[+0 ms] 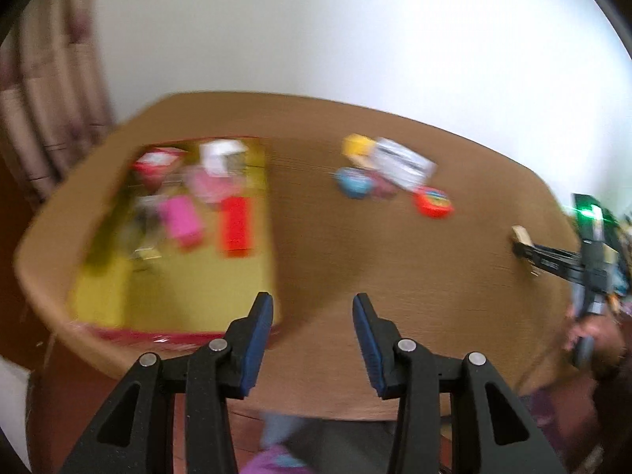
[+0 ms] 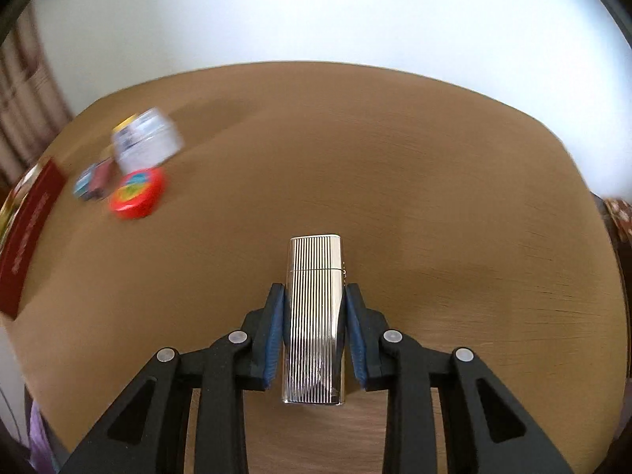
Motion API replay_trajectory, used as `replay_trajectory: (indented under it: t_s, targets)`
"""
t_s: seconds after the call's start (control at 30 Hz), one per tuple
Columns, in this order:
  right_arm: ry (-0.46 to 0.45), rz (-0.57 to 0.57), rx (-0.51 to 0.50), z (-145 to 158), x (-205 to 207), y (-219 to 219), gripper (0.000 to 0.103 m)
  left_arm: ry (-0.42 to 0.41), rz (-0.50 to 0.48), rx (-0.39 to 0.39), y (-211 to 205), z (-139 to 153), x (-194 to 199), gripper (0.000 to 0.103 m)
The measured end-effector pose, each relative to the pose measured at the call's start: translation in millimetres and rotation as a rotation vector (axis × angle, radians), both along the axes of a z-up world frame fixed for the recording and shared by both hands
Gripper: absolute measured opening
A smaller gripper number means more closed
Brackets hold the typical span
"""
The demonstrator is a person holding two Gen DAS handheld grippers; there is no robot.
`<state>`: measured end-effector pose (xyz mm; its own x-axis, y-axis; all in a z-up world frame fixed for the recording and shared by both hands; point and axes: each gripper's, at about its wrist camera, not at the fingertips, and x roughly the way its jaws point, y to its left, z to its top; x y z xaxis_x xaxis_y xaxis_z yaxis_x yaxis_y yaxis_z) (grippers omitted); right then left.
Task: Organize rigid objects
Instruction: 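Grasp the silver ribbed lighter with the right gripper while the left grasps the red tape measure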
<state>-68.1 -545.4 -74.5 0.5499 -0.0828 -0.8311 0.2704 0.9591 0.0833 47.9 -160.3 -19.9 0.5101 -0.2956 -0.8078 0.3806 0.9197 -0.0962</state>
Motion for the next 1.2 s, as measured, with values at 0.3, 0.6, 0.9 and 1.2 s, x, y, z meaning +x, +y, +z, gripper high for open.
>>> replay_trajectory:
  t_s: [0.3, 0.6, 0.9, 1.2]
  targets:
    - [-0.086, -0.059, 0.013, -9.7, -13.5, -11.9, 0.027, 0.173, -0.184, -0.005, -133.4, -18.6, 70.3, 0.043]
    - [-0.129, -0.021, 0.068, -4.5, -28.8, -31.8, 0.027, 0.237, -0.155, 0.075, -193.5, -47.8, 128.2, 0.043]
    - [-0.150, -0.015, 0.116, -2.2, -38.7, -43.8, 0.027, 0.297, -0.141, 0.093, -213.7, -68.3, 156.0, 0.046]
    - [-0.150, -0.018, 0.131, -3.3, -39.0, -46.1, 0.027, 0.229, -0.169, 0.209, -246.2, -85.8, 150.4, 0.048]
